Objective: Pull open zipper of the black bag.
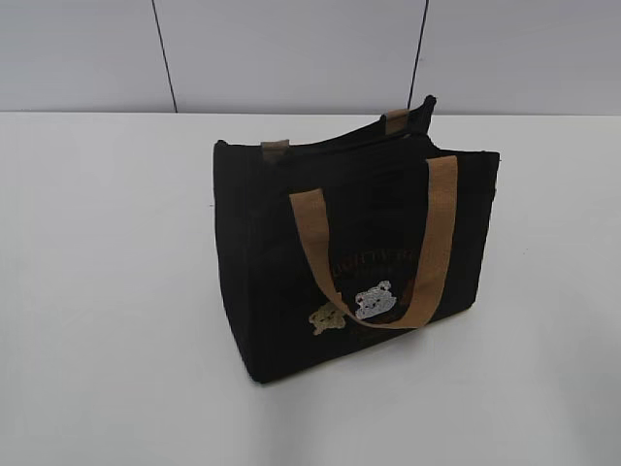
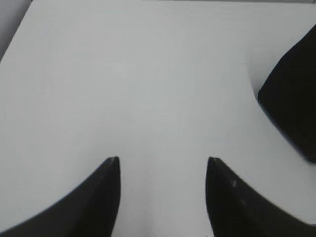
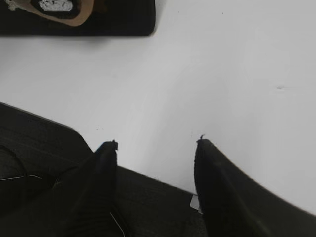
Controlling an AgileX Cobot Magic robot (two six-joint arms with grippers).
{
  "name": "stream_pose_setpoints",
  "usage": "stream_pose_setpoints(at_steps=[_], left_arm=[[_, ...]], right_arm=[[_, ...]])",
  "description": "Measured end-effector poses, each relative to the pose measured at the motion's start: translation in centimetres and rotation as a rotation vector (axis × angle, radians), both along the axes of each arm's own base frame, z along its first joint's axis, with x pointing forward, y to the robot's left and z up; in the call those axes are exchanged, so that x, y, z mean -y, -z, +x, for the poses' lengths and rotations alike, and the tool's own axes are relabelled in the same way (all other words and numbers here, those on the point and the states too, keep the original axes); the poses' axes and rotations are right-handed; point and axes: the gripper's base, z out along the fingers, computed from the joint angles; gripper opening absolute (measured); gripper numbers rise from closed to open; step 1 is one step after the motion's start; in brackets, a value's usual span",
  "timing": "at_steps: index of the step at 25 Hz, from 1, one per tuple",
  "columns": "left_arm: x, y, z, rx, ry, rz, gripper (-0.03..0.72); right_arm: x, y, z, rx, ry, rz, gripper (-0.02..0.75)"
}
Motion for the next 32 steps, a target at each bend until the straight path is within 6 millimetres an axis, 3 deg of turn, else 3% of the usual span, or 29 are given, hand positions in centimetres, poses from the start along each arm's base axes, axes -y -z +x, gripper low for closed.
stream_pose_setpoints(at_steps=[8, 14, 32], left_arm=[[-0.1, 0.1, -1.0, 0.048, -0.025, -0.014, 0.404], [-0.1, 0.2, -1.0, 0.046, -0.058, -0.018, 0.391], [-0.1, 0.2, -1.0, 0.046, -0.074, -0.020, 0.364]], right_arm=[[0.8, -0.1, -3.7, 0.229, 0.064, 0.033, 0.367], [1.6, 0.1, -3.8, 0.230, 0.162, 0.025, 0.364], [1.6, 0.1, -3.8, 0.230, 0.171, 0.024, 0.364]])
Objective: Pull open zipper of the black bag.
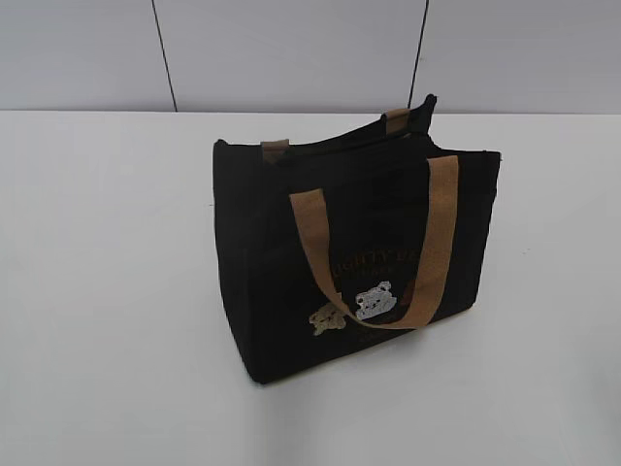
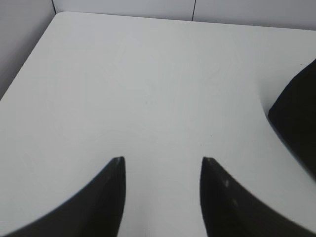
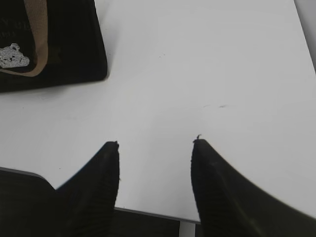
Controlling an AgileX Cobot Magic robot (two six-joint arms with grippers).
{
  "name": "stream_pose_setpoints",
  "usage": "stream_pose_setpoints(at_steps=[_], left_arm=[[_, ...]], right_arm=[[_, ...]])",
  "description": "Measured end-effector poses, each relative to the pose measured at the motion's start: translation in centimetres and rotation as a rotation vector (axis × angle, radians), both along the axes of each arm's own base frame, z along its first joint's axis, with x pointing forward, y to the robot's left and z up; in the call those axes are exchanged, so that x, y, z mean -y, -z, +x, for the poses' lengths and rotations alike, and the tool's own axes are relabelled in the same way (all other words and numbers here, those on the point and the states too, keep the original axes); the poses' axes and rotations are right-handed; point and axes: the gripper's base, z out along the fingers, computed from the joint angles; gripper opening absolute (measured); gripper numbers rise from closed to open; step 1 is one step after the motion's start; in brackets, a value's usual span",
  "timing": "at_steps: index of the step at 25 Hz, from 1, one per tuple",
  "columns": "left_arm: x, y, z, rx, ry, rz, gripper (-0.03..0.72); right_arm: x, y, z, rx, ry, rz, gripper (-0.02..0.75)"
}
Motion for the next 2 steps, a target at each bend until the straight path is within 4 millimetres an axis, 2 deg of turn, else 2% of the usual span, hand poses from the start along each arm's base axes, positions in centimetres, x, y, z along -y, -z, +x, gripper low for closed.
stream_pose_setpoints(at_steps=[2], left_arm=[[0.00, 0.00, 0.00, 0.000, 0.000, 0.000, 0.354]], right_arm=[[0.00, 0.00, 0.00, 0.000, 0.000, 0.000, 0.364]])
